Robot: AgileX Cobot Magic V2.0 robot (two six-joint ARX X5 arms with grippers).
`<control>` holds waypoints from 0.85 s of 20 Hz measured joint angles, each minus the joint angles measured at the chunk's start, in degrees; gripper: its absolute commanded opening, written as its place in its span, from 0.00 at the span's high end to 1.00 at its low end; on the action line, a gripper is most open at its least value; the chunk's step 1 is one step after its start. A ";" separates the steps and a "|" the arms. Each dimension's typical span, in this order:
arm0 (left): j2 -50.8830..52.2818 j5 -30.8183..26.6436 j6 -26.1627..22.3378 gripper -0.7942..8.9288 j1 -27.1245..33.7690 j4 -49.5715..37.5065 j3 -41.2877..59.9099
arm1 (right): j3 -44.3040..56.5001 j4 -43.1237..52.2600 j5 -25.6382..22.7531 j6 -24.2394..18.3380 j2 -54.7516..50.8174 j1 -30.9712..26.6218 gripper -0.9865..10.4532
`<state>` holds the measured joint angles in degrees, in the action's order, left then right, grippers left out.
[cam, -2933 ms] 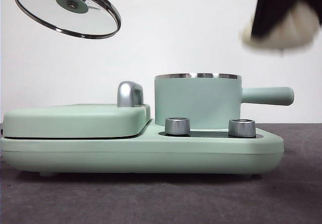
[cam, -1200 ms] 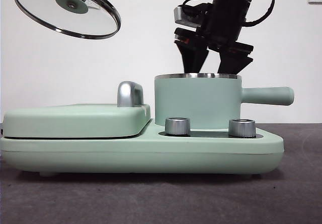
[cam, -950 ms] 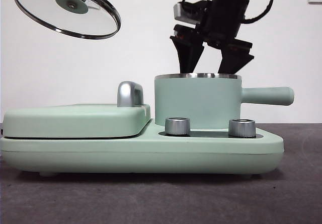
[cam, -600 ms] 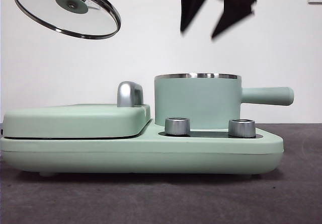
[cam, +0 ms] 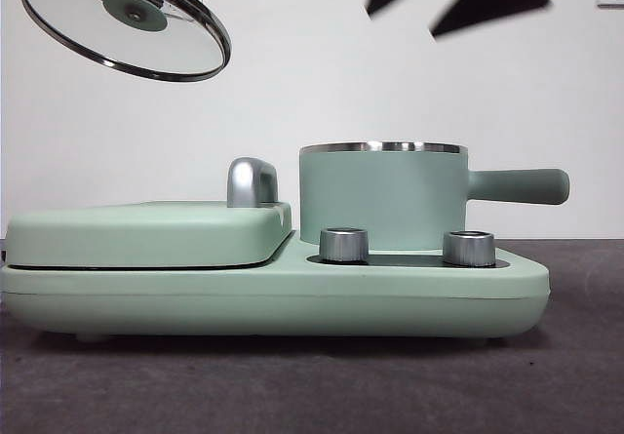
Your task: Put the buns in a small steamer
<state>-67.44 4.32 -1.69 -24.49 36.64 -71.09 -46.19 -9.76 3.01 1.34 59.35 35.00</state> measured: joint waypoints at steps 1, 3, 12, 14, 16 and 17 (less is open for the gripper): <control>0.00 0.00 0.00 0.91 0.00 0.02 0.00 | 2.51 -0.68 -1.09 0.11 -1.57 -0.02 0.56; 0.00 0.00 0.00 0.91 0.00 0.02 0.00 | 6.58 -3.65 -4.46 0.22 -5.95 -0.22 0.56; -0.92 1.88 0.26 0.91 -1.60 -1.20 0.00 | 7.63 -19.63 -12.59 -0.07 -23.54 -5.09 0.56; -1.73 1.86 0.26 0.91 -2.16 -1.88 0.00 | 7.63 -21.16 -13.64 -0.07 -25.83 -5.66 0.56; -2.60 1.86 0.28 0.91 -2.97 -2.97 0.00 | 7.63 -22.58 -14.23 -0.07 -28.02 -6.19 0.56; -3.08 1.90 0.28 0.91 -3.50 -3.56 0.00 | 7.63 -23.19 -14.71 -0.07 -29.14 -6.32 0.56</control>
<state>-70.52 6.22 -1.41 -27.99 33.08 -71.09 -38.57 -32.95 -11.70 1.28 30.22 28.69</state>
